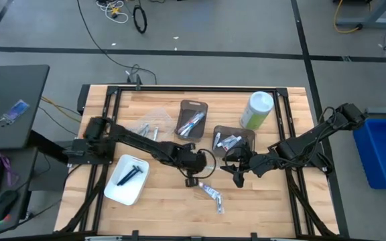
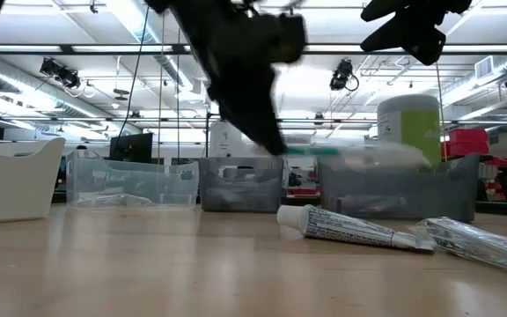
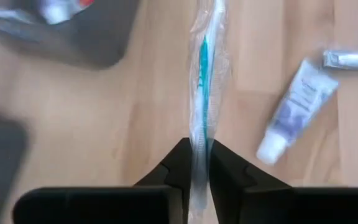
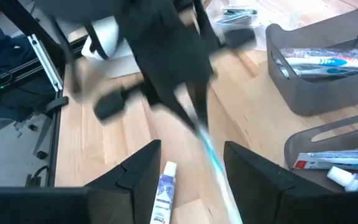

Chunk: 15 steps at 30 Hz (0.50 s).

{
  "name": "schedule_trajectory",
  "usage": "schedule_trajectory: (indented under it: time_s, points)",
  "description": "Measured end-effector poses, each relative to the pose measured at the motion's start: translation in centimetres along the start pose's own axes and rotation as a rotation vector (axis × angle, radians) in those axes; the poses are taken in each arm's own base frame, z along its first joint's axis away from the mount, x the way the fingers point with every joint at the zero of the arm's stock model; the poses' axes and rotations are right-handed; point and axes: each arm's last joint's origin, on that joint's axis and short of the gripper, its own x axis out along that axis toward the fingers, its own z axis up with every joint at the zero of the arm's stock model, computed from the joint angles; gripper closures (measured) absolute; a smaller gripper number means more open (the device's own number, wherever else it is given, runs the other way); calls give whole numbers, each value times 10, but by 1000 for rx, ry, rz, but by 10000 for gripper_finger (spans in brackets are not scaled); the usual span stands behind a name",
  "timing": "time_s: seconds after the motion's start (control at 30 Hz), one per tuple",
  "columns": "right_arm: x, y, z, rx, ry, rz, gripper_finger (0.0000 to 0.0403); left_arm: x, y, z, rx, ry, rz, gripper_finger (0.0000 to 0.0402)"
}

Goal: Pick & Place Travel size toiletries
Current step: Put the green toothbrush into the left black bin

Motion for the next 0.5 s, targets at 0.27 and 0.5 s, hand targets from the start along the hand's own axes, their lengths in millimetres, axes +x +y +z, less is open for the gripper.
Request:
schedule_trajectory:
  time_s: [0.27, 0.5]
  points:
    - [0, -1, -2, 27, 17, -4, 217, -72, 27, -10, -157, -30, 452, 371]
    - [0, -1, -2, 28, 18, -6, 215, -75, 78, -5, -392, -3, 495, 347]
